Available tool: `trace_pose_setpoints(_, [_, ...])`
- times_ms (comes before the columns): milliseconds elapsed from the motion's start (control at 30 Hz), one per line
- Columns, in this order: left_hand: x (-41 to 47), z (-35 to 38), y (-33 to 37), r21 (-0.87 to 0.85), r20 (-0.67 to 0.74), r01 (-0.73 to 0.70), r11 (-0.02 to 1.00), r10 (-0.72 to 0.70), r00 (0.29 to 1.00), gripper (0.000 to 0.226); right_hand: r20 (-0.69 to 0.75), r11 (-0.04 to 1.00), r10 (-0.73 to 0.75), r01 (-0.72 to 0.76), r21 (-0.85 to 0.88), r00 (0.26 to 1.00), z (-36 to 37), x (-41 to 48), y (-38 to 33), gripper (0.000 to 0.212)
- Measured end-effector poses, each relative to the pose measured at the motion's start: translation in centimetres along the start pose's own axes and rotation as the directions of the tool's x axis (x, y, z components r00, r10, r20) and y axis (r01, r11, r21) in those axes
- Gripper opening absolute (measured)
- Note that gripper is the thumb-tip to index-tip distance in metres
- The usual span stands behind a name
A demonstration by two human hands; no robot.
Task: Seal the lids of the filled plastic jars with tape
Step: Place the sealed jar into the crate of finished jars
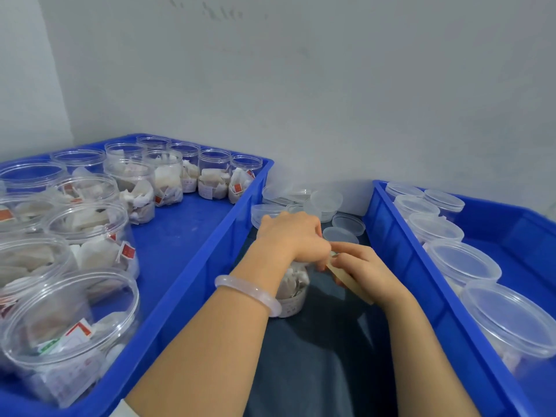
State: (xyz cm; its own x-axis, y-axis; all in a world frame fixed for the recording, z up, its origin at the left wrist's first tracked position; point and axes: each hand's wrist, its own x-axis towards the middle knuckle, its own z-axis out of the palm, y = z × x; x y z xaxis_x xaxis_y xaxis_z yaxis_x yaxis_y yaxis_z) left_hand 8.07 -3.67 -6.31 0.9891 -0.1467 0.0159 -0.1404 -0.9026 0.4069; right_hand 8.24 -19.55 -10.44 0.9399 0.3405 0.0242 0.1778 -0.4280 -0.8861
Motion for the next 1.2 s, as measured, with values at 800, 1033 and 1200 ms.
trace_pose_setpoints(800, [2.4, -0.2, 0.4, 0.035, -0.07, 0.094, 0.995, -0.091, 0.993, 0.026, -0.335, 0.836, -0.115, -0.091, -0.541, 0.935, 4.7, -3.6, 0.5, 0.02])
trace_pose_setpoints(1033, [1.4, 0.2, -0.1, -0.081, -0.315, -0.113, 0.99, 0.082, 0.946, 0.065, -0.388, 0.559, -0.145, -0.249, -0.791, 0.91, 6.6, -1.1, 4.5, 0.045])
trace_pose_setpoints(1200, [-0.6, 3.7, -2.4, -0.711, -0.681, -0.406, 0.574, -0.416, 0.603, 0.048, -0.524, 0.921, -0.273, 0.062, -0.385, 0.807, 5.5, -1.3, 3.8, 0.043])
